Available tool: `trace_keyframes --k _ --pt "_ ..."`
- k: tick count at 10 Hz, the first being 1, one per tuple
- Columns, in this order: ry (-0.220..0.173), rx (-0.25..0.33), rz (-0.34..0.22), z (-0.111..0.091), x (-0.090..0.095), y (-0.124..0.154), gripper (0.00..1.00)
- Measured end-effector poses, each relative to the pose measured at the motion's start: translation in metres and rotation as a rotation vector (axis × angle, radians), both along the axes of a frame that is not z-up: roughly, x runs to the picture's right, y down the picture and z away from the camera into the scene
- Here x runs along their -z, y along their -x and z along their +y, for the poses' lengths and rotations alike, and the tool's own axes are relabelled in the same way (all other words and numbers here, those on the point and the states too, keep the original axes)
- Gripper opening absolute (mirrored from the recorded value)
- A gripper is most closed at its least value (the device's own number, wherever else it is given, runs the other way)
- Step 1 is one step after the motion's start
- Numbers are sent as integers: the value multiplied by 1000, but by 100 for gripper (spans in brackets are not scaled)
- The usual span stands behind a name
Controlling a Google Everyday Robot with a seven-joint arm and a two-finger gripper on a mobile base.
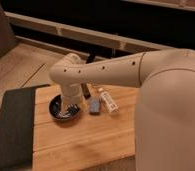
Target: Place the eraser on the white sponge
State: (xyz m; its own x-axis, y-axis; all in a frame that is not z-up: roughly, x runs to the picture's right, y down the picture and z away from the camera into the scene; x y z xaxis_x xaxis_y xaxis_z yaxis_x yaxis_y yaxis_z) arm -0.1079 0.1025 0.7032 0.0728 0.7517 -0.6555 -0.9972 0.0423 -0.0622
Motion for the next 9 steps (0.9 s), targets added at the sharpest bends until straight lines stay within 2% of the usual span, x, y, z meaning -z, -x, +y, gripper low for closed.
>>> trace_keyframes --k 1,2,4,5,6,7,9 --pt "-1 -1 2 -1 -1 0 65" --pt "-22 -3 -2 -16 -7 -3 65" --pt "-115 0 -17 -66 -29 -15 65" --pt "-194 -2 -35 -102 -39 -23 65" --pt "-250 -1 -48 -127 -42 -28 65" --pt "-280 -1 -49 -140 -43 -35 65" --pt "-280 0 -51 -140 -43 -33 65"
